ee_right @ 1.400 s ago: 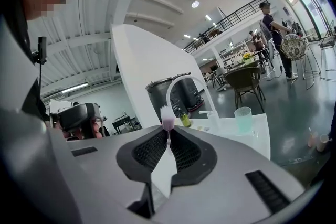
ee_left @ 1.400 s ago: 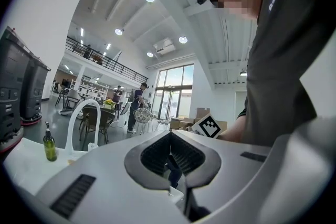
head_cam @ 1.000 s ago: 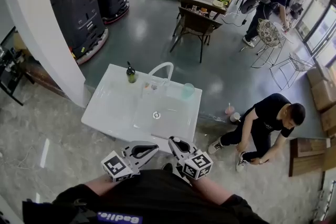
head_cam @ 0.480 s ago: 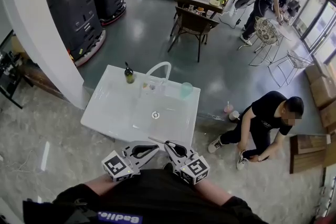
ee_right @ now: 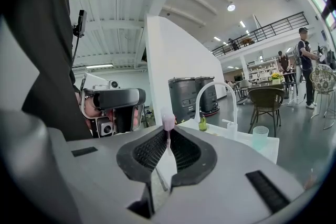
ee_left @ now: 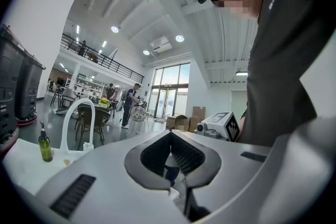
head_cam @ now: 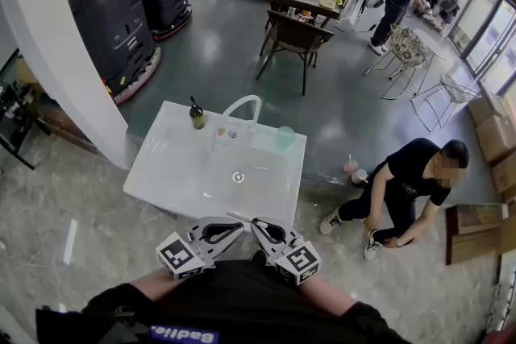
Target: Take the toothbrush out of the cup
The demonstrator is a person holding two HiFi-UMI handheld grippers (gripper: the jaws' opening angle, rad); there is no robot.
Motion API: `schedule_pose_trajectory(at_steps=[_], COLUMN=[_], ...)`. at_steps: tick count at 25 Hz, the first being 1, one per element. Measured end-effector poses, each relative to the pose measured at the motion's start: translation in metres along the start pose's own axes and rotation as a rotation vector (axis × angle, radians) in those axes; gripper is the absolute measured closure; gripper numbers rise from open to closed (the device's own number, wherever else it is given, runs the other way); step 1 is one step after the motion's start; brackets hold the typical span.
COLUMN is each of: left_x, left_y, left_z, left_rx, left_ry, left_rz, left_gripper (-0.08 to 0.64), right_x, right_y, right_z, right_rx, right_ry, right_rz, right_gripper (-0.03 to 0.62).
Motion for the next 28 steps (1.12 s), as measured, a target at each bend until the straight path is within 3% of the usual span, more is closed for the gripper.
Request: schedule_pose_trajectory(at_steps=[16, 28], left_x=[-0.007, -0.001], left_y=[-0.003, -0.001], left_z=[-0.008, 0.005], left_rx=[-0.003, 0.003], left_ry=[0.0, 0.016], left_rz=[-0.021, 0.0], left_gripper=[0.549, 0.549], right_x=[0.006, 0.008], right_y=[-0.005, -0.004], right_z=[0.001, 0.005], right_rx=[-0.007, -0.006], right_ry=[0.01, 0.012], right_rz=[0.005, -0.001], right_gripper=[0.561, 0.561])
Point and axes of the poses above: the fingertips, and each gripper's own axes: y backward along the fingers, x to its right, z out of its underside, the point moved 7 cm from there along y, backward along the fingers, and after that the axes turned 12 degrees about -y, right-handed, at the moved point
